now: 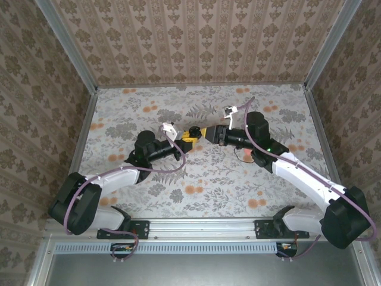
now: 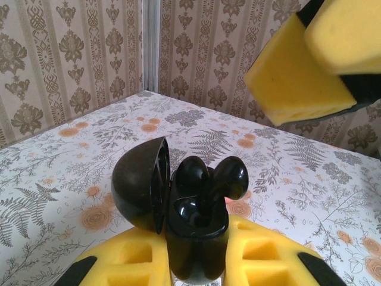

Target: Insert the wireless bluetooth earbuds into the charging case

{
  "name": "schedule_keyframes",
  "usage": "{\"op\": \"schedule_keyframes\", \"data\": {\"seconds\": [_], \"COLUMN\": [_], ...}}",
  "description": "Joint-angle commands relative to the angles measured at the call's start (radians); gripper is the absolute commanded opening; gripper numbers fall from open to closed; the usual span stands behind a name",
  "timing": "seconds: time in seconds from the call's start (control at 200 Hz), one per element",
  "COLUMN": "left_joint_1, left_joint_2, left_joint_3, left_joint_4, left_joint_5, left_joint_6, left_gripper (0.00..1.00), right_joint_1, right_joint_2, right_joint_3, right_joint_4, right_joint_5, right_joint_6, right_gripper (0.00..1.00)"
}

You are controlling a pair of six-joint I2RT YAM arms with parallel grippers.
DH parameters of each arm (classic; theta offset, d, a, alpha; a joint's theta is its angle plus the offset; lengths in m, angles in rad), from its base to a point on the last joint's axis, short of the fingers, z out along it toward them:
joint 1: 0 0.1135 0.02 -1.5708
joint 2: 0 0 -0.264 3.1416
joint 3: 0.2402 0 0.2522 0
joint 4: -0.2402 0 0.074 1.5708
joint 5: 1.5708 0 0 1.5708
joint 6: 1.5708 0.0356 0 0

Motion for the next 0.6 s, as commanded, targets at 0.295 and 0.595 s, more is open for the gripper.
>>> {"op": "schedule_keyframes", "data": {"seconds": [0.295, 0.595], "left_joint_1": [-0.008, -0.008], "left_joint_2": [-0.026, -0.026], "left_joint_3": [0.029, 0.032], "left_joint_4": [0.016, 0.009], "left_joint_5": [0.009, 0.009], "left_joint_6": [0.01, 0.013], "left_gripper": [0.1, 0.1], "right_joint_1": [0.006, 0.009], "right_joint_2": [0.093, 0.116], "right_joint_3": [0.05, 0.055], "right_joint_4": [0.018, 0.05], "right_joint_5": [-0.046, -0.069], "right_joint_6": [-0.007, 0.002], "right_gripper": [0.34, 0.31]}}
